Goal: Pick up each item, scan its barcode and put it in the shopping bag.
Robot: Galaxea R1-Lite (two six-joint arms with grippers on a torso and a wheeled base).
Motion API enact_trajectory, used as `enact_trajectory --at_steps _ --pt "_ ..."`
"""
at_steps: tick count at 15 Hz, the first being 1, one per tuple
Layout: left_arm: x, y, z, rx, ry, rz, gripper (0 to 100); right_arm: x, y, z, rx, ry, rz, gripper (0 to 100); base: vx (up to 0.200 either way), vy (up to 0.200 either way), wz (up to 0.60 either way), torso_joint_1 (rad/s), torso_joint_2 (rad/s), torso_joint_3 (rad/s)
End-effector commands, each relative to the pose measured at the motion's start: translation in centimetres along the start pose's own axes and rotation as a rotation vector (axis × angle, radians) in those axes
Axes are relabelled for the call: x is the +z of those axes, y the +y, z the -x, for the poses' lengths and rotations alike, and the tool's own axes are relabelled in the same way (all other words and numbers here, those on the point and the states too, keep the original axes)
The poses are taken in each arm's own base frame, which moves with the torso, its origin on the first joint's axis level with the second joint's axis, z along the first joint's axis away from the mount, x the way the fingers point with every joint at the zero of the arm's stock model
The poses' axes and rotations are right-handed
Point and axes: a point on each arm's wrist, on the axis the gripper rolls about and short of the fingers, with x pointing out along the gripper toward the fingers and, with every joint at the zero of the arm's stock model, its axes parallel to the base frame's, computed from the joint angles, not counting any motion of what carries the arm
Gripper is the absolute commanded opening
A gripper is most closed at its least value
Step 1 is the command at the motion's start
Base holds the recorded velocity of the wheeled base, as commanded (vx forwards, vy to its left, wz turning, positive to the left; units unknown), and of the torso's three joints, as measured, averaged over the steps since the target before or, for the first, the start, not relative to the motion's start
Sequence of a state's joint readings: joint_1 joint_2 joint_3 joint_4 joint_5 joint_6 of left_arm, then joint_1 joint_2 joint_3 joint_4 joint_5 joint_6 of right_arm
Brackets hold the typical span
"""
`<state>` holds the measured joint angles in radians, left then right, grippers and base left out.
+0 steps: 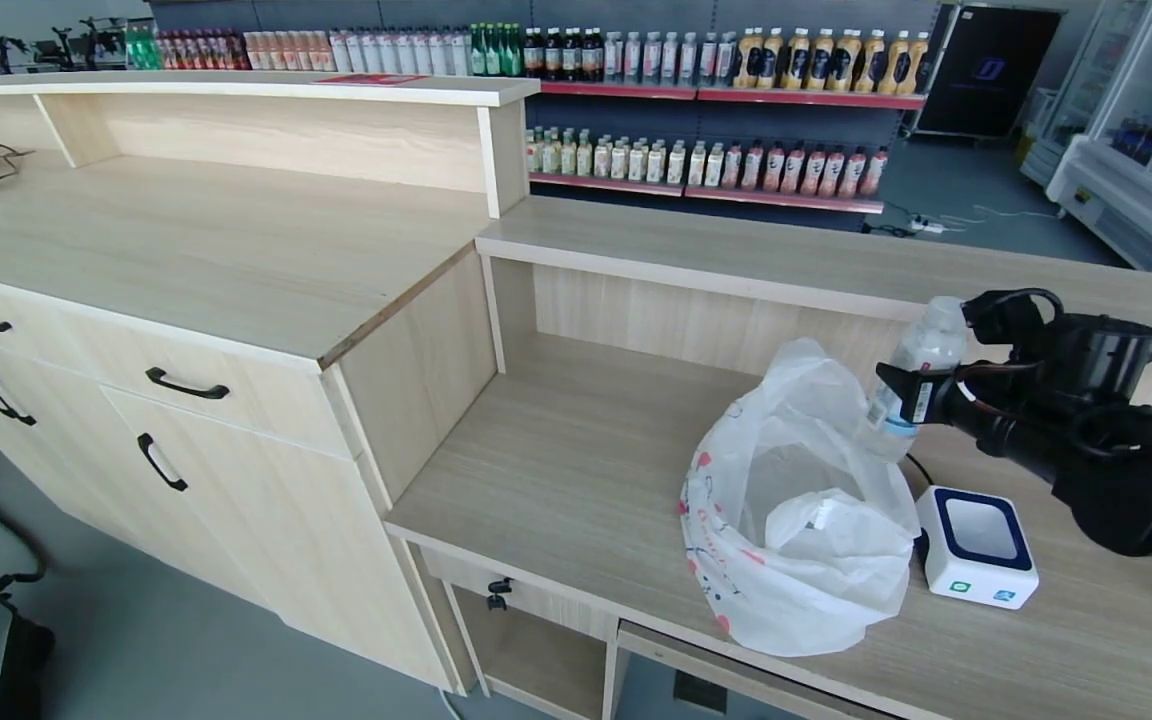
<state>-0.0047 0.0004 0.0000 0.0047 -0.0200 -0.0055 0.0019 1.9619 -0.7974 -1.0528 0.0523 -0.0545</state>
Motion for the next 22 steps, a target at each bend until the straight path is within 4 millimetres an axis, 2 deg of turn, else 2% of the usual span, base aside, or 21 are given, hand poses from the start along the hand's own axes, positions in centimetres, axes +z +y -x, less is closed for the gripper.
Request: enact_trajectory --at_steps 1,7,13,22 --pt "0.0 0.0 0.0 0.000 0.001 0.001 100 -3.3 0.8 -2.9 0.025 0.050 -0.011 0 0.000 0.000 0.00 0.000 0.00 0.000" --pt "0.0 0.0 0.0 0.000 0.001 0.001 100 -5.0 3.7 -6.6 0.094 -0.025 -0.001 0 0.000 0.000 0.00 0.000 0.00 0.000" --pt "0.0 0.0 0.0 0.000 0.001 0.001 100 -7.7 4.9 -9.0 0.129 -0.036 0.026 0 0.000 0.000 0.00 0.000 0.00 0.000" --pt "0.0 0.0 0.0 0.000 0.001 0.001 100 -9.5 5.8 -9.5 0.147 -0.017 0.067 0 0.000 0.000 0.00 0.000 0.00 0.000"
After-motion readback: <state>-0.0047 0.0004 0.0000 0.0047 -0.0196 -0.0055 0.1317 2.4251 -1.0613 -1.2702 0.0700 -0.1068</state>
